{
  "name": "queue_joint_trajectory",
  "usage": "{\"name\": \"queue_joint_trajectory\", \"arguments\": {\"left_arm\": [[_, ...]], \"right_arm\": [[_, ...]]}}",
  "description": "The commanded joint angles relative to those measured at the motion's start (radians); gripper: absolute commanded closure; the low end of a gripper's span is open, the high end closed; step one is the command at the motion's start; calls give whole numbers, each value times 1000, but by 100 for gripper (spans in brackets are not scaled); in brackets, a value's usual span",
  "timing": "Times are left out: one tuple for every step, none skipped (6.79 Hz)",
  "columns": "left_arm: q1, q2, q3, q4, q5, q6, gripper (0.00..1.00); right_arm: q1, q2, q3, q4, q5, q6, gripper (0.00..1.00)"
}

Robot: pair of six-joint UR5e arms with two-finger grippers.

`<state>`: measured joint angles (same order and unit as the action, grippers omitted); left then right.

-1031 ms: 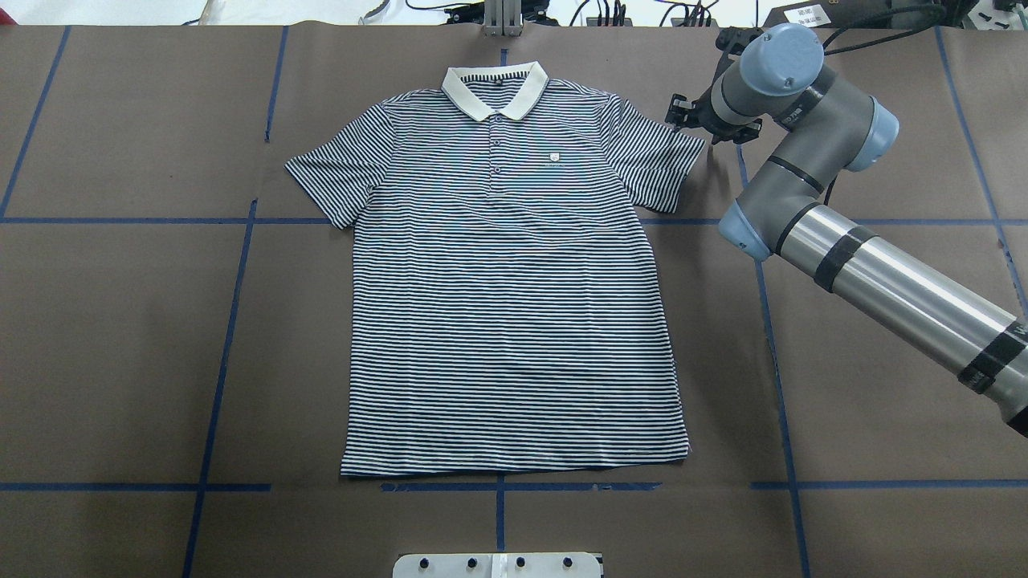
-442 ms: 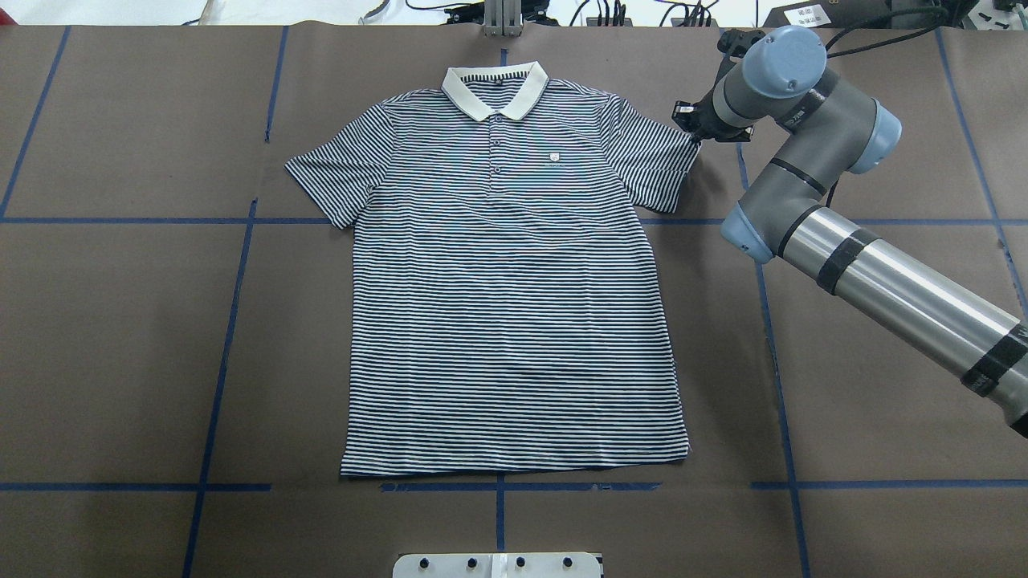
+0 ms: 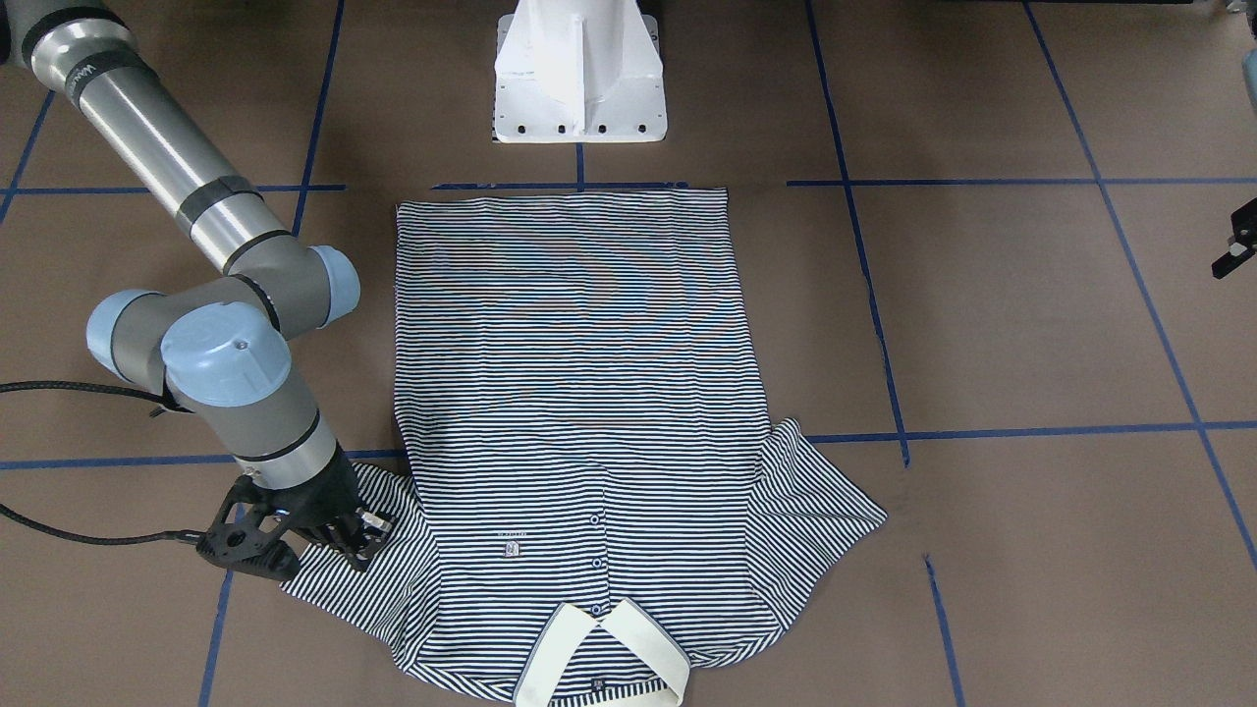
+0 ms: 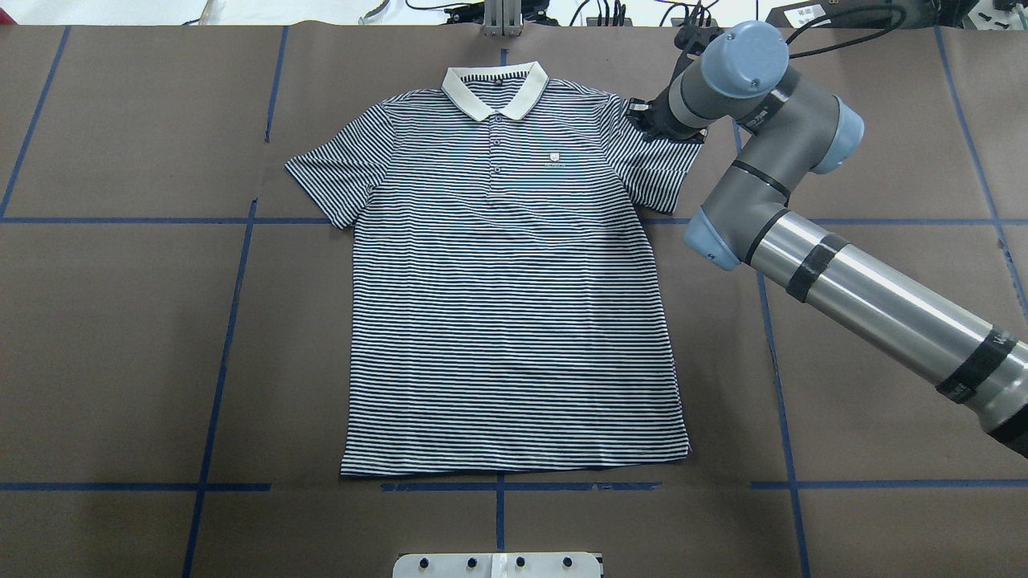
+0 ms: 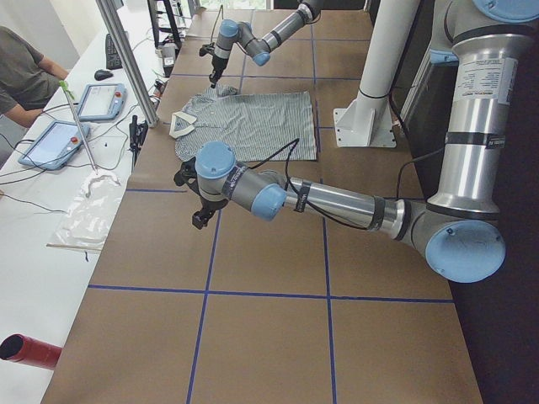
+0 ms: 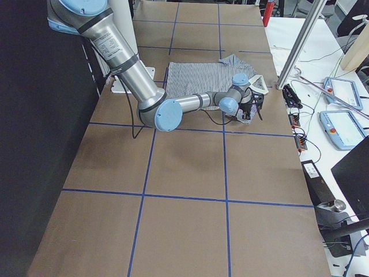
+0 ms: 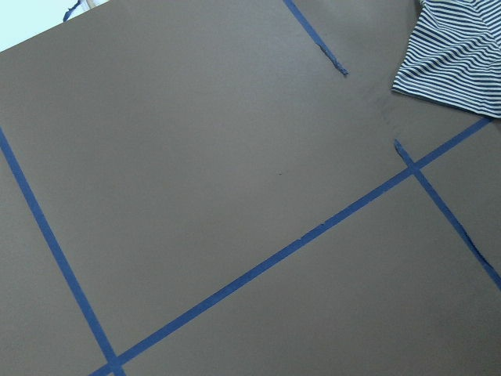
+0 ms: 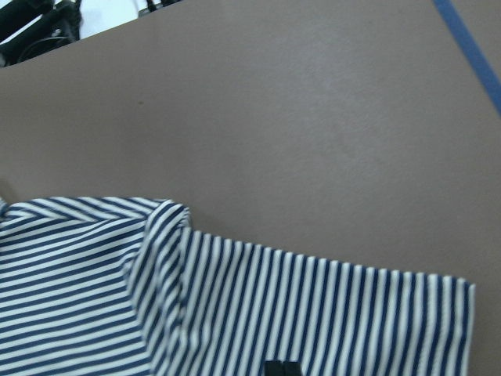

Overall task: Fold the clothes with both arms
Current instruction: 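Move the right gripper over the shirt's shoulder and sleeve nearest it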

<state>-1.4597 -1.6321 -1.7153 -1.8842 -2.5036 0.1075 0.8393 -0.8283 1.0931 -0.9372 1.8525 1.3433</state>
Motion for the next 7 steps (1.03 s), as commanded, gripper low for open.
{"name": "queue_joint_trajectory", "arguments": {"left_arm": [[1,1,-9,-1,-4,0,0],[1,2,-16,-1,-4,0,0],[1,5,-20,-1,-4,-2,0],[1,8,-21,-1,-4,-2,0],[1,8,-29,-1,-6,-2,0],[1,9,-30,-1,-6,-2,0],[1,9,-32,-1,-6,-2,0]], "right_arm": [[-2,-8,7,-14,-4,14,100],[36,-11,-24,-46,-6,13,64],[61,-11,-54,-73,-10,-25,48],[69,-14,-73,-74,-13,-51,42],[64,-29,-81,-72,-13,-55,40],[63,-32,-81,-71,-13,-52,43],[60,-34,-81,-71,-13,-52,45]]}}
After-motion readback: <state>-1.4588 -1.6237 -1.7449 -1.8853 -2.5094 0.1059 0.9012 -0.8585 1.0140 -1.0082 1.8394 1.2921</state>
